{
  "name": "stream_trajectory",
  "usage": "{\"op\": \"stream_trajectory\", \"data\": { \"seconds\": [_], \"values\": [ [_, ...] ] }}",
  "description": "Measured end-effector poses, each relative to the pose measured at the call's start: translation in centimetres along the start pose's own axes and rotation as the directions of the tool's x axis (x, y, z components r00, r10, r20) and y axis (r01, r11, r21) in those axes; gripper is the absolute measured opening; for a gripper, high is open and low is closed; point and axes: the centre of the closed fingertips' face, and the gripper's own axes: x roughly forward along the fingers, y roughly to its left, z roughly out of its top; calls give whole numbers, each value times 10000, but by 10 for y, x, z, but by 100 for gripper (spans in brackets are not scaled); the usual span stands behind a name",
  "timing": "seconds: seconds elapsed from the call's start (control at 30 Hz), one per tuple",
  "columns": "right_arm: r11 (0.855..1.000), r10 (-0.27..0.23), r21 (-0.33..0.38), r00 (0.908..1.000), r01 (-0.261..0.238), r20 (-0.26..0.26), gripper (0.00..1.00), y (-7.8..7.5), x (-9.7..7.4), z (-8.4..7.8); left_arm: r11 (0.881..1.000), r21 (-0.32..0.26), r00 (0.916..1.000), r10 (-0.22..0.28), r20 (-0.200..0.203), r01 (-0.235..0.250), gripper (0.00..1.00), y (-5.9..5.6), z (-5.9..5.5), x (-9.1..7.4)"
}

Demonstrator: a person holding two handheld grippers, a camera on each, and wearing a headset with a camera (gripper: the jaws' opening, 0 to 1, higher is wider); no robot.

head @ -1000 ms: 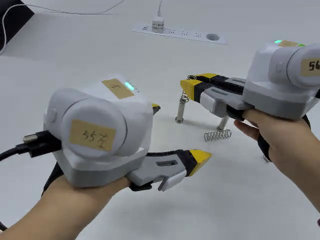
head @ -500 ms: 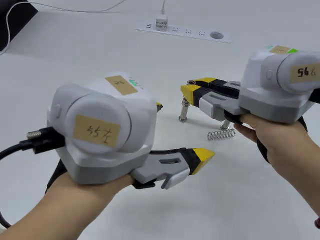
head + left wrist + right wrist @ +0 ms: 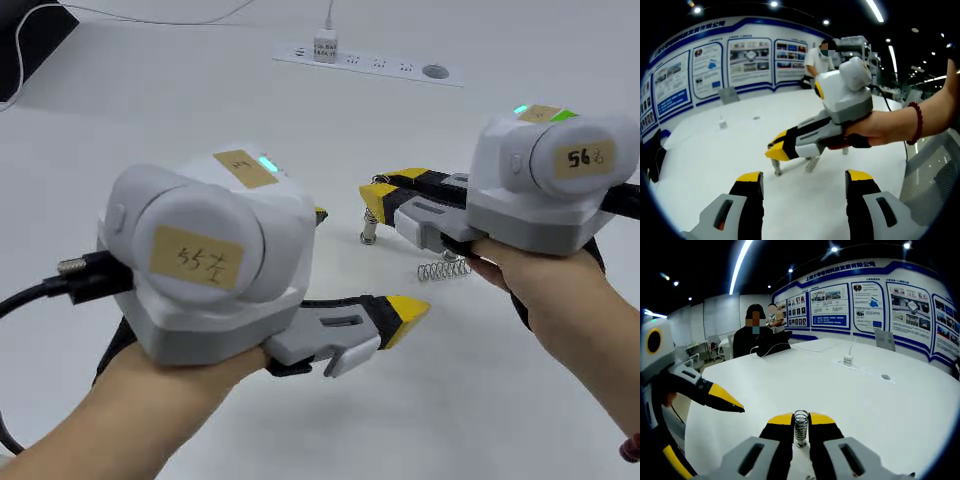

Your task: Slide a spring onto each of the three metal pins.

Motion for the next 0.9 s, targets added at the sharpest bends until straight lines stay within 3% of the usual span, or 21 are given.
{"op": "stream_trajectory", "data": {
  "seconds": [0.57,0.8,0.9],
  "values": [
    [9999,-114,-70,9967,108,-808,12,1,6,-24,10000,-35,10000,-24,76,24,67,0,2,0],
    [9999,-86,61,9963,91,-859,12,0,6,-26,10000,-10,10000,-8,14,8,66,0,1,0],
    [9999,-40,125,9962,52,-874,18,0,5,-26,10000,13,10000,-17,-1,17,65,0,1,1]
  ]
}}
